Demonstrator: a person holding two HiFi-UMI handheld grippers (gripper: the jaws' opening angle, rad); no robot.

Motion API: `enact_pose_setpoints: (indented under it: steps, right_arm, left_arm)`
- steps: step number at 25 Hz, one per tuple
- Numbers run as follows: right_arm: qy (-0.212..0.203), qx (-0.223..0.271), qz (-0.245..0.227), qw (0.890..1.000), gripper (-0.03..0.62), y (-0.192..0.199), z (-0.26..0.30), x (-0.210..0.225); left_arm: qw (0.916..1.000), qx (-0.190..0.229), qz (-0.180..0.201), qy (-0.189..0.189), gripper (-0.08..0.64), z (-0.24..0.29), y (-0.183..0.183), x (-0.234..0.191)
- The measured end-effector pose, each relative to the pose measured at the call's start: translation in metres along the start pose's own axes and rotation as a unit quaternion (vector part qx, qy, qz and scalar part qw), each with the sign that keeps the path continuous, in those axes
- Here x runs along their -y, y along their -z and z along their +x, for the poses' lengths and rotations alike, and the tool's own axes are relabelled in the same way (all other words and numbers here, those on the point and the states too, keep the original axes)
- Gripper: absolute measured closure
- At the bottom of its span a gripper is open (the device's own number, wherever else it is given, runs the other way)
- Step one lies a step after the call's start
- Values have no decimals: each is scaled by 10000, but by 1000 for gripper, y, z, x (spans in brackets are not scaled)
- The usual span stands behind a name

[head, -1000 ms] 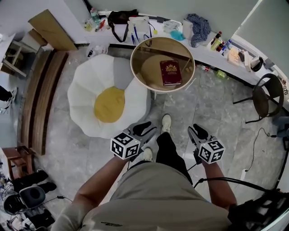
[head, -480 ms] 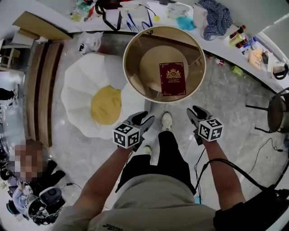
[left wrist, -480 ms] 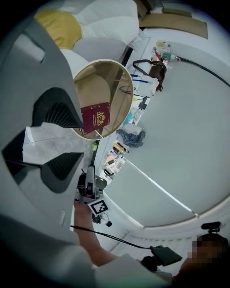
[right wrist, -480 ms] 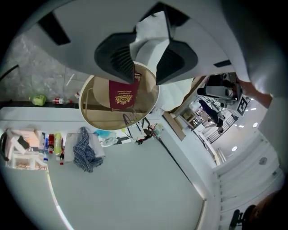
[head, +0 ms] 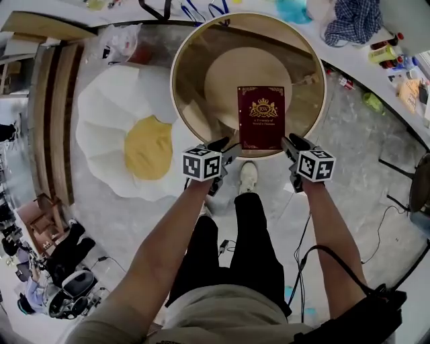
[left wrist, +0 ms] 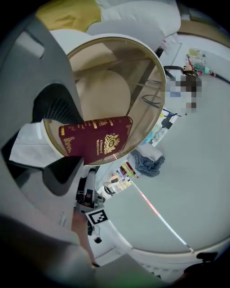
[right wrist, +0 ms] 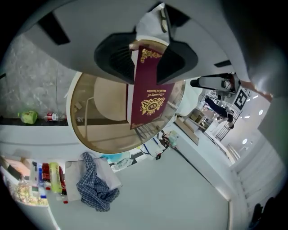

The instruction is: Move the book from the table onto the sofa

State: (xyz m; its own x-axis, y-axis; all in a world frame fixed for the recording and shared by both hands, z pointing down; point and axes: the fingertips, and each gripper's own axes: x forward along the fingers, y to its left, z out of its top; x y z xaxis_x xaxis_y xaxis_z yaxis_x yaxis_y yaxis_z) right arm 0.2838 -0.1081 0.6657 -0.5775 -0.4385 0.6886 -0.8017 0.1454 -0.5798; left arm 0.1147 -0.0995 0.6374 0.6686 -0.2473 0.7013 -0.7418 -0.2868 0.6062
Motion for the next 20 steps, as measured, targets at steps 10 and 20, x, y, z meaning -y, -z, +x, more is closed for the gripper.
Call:
enact_pose_setpoints:
  steps: [10,20]
  right_arm:
    - [-589,159,763,9952,453,6,38,15]
    - [-699,224,264,9970,506,1,44,-64]
  left_arm:
    - [9927,170,-1013,630,350,74,5,-31]
    - [9856,770,-1244,845,357,2,7,-56]
